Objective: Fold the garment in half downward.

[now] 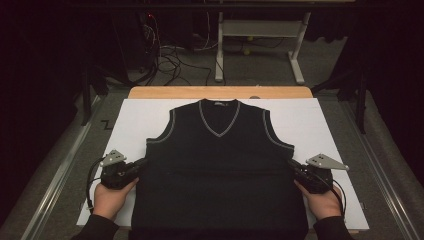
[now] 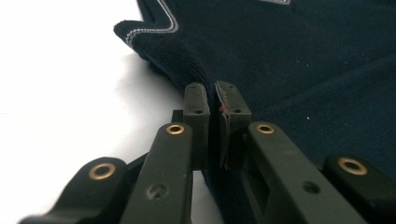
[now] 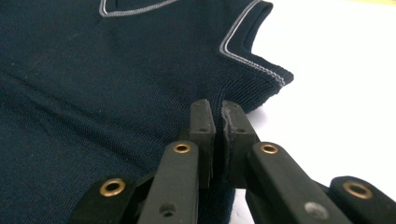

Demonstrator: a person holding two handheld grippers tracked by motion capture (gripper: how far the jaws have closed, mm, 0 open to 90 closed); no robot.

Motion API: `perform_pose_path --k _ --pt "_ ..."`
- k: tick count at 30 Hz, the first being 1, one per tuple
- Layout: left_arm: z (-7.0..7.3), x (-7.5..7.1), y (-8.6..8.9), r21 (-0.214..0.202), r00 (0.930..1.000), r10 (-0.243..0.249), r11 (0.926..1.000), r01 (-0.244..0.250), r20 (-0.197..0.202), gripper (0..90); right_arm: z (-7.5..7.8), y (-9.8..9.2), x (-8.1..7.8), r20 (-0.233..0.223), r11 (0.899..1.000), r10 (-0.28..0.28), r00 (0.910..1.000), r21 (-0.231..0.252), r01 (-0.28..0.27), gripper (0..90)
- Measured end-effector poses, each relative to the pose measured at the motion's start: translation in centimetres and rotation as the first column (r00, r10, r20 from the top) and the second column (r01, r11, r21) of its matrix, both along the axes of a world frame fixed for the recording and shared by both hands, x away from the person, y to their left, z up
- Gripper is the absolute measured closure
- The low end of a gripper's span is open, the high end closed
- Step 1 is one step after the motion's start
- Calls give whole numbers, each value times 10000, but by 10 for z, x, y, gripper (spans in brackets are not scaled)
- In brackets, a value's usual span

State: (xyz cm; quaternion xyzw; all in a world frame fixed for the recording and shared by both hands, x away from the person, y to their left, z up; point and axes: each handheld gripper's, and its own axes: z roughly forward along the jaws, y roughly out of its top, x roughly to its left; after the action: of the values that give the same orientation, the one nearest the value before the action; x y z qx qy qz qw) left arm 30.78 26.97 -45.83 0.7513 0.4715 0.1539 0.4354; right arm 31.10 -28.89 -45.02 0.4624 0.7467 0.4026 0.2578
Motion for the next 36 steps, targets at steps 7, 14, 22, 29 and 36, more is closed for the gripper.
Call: perform_pose_path --k 7,14,22,29,36 --pt "4 -4 1 -211 10000 -8 9998 9 69 799 5 0 -4 283 10000 45 9996 41 -46 854" --pt "12 -18 3 -259 9993 -126 9996 136 360 799 12 -4 -15 559 9992 107 9984 377 -128 854" --pt "13 -28 6 -431 9995 -202 9988 213 262 798 14 -8 -30 650 9985 225 9976 479 -256 854" --pt "12 -47 7 -363 9985 -519 9980 525 185 798 14 -10 -46 697 9981 412 9967 418 -442 854" --pt "10 -63 10 -282 9966 -811 9963 814 120 797 13 -13 -59 675 9982 525 9963 258 -544 853"
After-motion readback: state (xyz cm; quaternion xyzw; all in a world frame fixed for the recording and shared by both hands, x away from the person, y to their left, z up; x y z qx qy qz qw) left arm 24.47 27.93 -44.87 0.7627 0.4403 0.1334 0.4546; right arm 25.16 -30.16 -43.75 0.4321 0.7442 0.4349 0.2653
